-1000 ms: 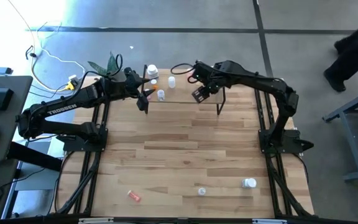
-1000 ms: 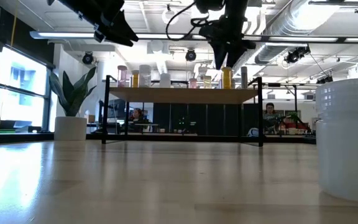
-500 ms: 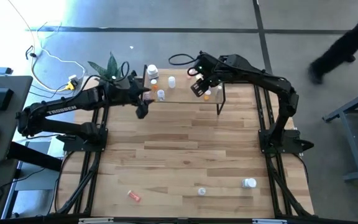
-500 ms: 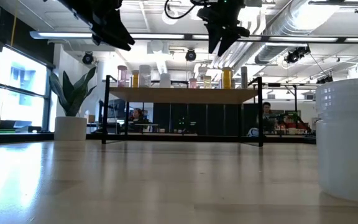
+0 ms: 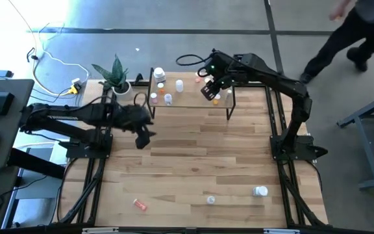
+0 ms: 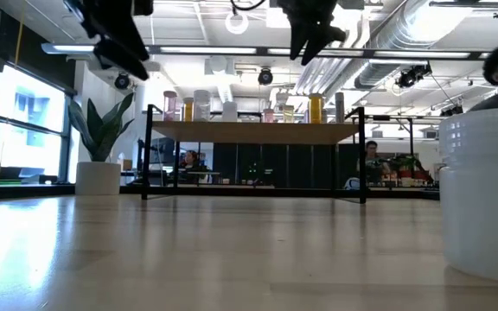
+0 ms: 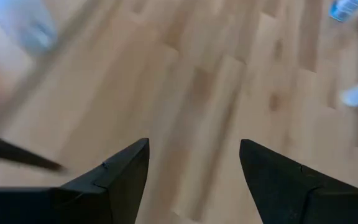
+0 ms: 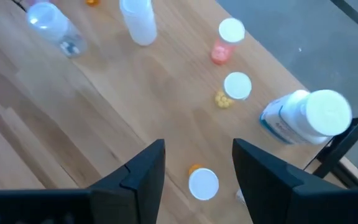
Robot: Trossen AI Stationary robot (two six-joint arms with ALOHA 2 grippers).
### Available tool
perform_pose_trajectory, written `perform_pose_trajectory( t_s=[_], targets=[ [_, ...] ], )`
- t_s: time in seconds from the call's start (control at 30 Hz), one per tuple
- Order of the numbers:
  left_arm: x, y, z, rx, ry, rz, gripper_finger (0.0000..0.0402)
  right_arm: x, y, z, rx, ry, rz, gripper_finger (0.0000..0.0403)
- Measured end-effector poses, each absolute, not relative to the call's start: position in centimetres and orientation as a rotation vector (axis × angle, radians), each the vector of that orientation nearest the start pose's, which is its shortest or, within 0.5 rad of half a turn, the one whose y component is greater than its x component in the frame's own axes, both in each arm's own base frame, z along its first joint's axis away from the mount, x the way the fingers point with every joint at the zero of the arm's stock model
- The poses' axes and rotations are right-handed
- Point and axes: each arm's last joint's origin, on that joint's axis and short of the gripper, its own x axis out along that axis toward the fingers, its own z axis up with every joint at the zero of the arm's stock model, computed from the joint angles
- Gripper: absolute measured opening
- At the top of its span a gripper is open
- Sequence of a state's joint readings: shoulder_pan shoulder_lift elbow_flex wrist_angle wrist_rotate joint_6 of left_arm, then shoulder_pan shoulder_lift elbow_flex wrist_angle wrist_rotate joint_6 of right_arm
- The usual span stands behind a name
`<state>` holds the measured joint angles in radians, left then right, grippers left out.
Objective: Pick and place medicine bottles onto shelf by color
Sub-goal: Put the pink transparent pill bottle on the shelf
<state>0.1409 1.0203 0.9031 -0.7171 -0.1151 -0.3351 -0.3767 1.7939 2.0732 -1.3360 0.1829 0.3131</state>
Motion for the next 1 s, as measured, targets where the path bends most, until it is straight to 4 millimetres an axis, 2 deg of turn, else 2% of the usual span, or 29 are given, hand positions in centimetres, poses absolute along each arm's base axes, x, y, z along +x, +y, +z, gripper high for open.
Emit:
perform_pose_trajectory(
  t_s=[0.2, 0.47, 0.7, 1.0],
  targets=[
    [19.1, -0.3, 28.3, -0.605, 0.845, 0.404, 0.0239, 31.1, -12.9, 41.1, 0.357, 1.011, -0.658, 0.0179],
    [18.0, -4.3, 27.9, -0.878, 0.916, 0.444, 0.0239, 30.7, -12.7, 41.0, 0.337, 1.062, -0.646, 0.0179],
    [17.3, -7.8, 27.4, -0.770, 1.006, 0.296, 0.0239, 30.6, -12.6, 40.9, 0.335, 1.086, -0.644, 0.0179],
    [17.6, -12.1, 25.0, -0.450, 1.158, 0.113, 0.0239, 31.0, -11.6, 40.8, 0.348, 1.085, -0.635, 0.0179]
  ],
)
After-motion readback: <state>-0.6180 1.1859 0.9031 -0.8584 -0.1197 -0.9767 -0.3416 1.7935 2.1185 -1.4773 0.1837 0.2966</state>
